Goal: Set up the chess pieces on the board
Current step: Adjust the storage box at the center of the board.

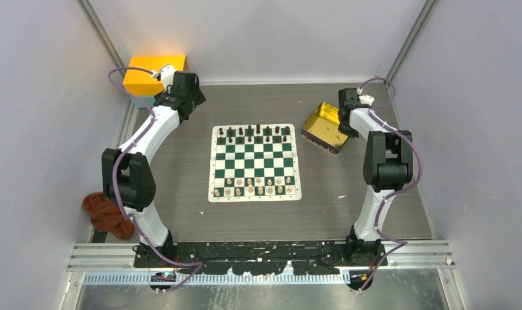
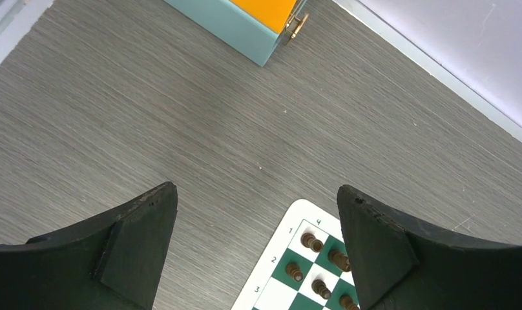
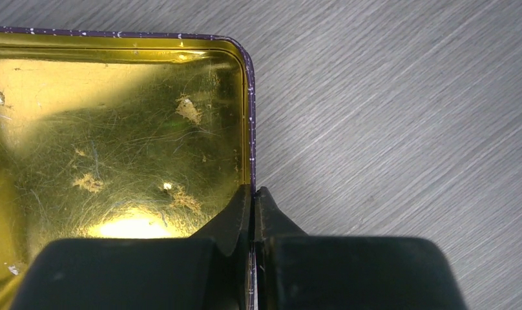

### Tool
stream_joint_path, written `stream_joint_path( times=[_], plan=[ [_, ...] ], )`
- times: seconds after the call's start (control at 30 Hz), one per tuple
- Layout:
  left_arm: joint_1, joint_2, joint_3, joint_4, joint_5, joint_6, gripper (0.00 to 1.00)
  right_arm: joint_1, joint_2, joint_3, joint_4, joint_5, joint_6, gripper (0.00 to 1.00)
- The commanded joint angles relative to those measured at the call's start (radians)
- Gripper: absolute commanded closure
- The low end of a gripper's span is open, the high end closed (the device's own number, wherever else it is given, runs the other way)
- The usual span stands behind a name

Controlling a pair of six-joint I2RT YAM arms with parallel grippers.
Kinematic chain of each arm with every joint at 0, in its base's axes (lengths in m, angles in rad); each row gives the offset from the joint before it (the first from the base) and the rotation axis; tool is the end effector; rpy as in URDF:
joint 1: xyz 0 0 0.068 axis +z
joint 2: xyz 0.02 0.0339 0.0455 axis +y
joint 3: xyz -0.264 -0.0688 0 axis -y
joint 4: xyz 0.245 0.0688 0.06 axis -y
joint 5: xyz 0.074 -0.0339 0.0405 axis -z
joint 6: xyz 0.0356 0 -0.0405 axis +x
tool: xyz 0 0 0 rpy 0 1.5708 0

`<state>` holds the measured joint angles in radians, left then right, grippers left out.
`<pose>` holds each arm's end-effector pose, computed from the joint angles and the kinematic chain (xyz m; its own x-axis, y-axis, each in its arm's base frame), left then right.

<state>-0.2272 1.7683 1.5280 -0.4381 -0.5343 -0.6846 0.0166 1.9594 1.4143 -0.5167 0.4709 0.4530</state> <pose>0.3992 -0.0737 0.3067 -0.3520 -0.4772 -0.8052 -0.5357 0.8081 -0.2448 0.4124 -0.0093 0.1898 -0.6948 0.3786 -0.6115 0.5676 0.8108 -0.1429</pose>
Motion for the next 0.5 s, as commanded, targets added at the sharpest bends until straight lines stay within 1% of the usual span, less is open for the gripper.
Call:
stream_joint_path(
  times=[0.0, 0.17, 0.3, 0.4, 0.47],
  plan=[
    [-0.001, 0.008, 0.050, 0.036, 0.003, -0.028, 0.07, -0.003, -0.020, -0.011, -0.015, 0.072, 0.084, 1.00],
    [-0.001, 0.008, 0.040, 0.036, 0.008, -0.033, 0.07, -0.003, -0.019, -0.027, -0.046, 0.083, 0.206, 1.00],
    [-0.001, 0.000, 0.035, 0.036, 0.008, -0.032, 0.07, -0.004, -0.030, -0.051, -0.054, 0.107, 0.336, 1.00],
    [-0.001, -0.006, 0.034, 0.035, 0.009, -0.030, 0.07, -0.003, -0.015, -0.034, -0.112, 0.156, 0.465, 1.00],
    [-0.002, -0.010, 0.032, 0.034, 0.010, -0.028, 0.07, -0.004, 0.007, -0.001, -0.191, 0.204, 0.552, 1.00]
  ],
)
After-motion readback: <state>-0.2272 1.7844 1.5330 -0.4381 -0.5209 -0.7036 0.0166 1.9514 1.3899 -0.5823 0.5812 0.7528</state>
